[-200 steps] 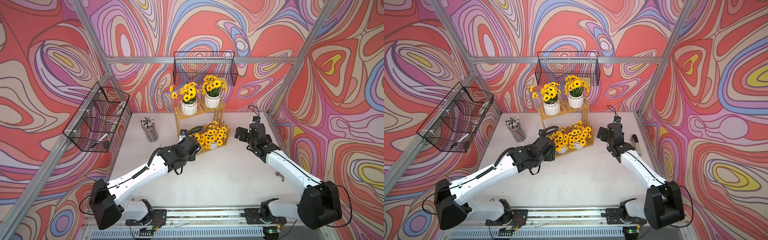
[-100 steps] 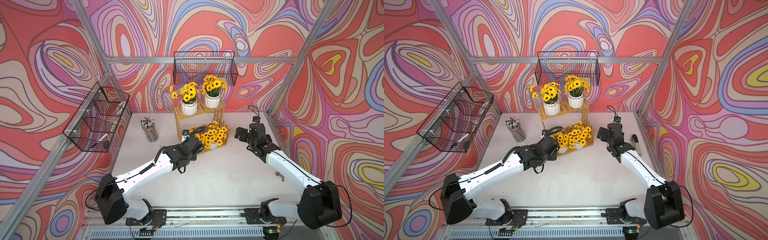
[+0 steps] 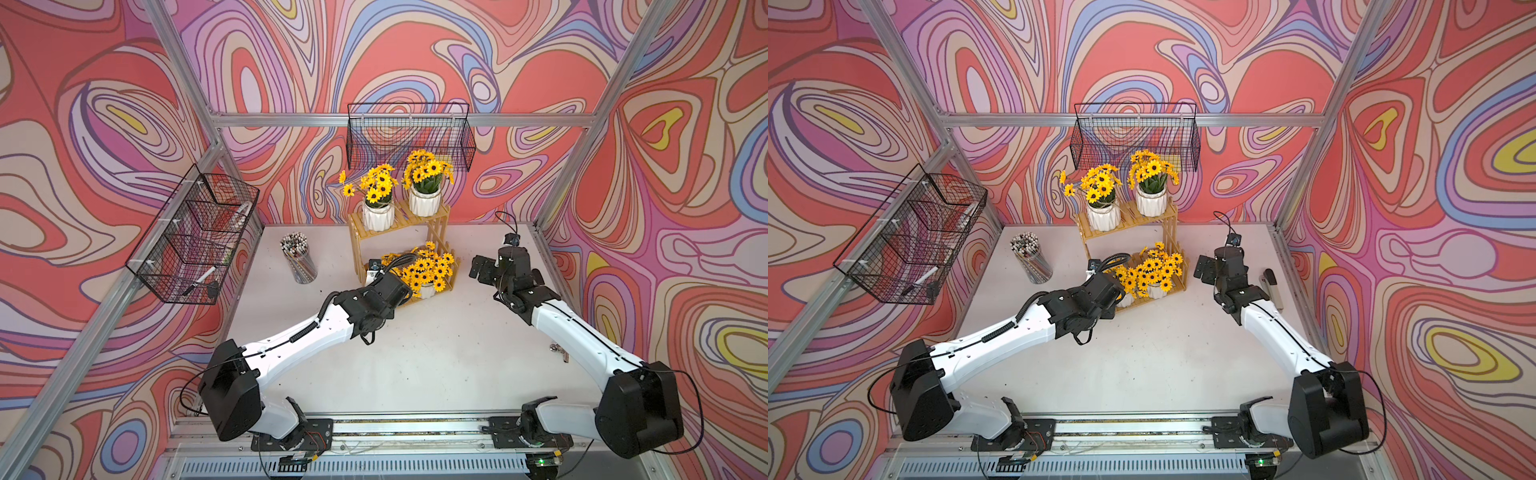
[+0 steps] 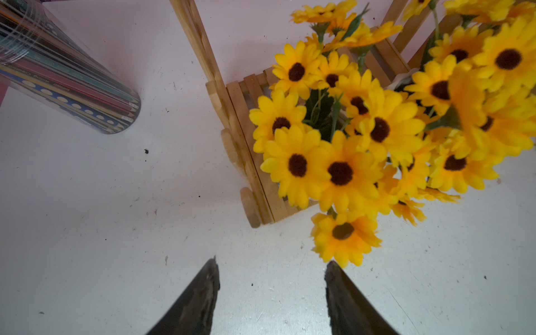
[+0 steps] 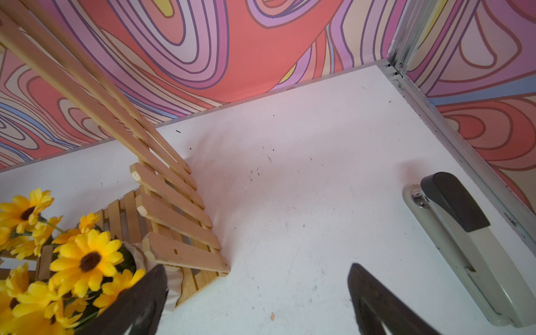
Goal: Take the sunflower pots off the shelves
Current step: Adjust the shelf at the center of the board.
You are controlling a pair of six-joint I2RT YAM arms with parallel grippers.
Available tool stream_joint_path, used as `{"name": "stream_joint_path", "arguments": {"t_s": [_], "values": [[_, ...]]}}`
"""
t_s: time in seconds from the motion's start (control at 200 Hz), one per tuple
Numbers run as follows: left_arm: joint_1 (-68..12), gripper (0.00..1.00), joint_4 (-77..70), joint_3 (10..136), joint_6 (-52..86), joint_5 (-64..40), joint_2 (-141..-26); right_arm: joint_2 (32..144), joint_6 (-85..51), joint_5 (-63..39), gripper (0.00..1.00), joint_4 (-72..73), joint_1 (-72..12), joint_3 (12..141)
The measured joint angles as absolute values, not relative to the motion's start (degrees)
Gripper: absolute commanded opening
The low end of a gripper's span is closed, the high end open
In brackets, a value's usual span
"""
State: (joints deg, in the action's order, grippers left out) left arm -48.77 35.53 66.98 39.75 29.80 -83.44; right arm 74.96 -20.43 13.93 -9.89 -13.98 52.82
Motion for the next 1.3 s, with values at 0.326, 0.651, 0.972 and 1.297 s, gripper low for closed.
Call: {"name": "stream_joint_path", "arguments": {"t_s": [0.326,0.651,0.972,1.297], "values": [[-46.72,0.55,31.46,66.28,40.27,29.67,-84.12,76.84,-20.27,13.93,0.98,-9.91,-13.96,52.82],[-44.91,0.54,29.36,65.10,40.29,28.47,-84.90,77.58,-20.14,13.93,0.98,-9.91,-13.98,52.88],[-43.88,0.51,28.49,64.88,40.27,28.53,-86.59,77.71,-19.94,13.96,0.98,-9.89,-13.98,52.93],[-42.04,0.49,26.94,62.59,39.79,28.18,-86.35,78.54,-19.73,13.96,0.98,-9.91,-13.98,53.15]]}}
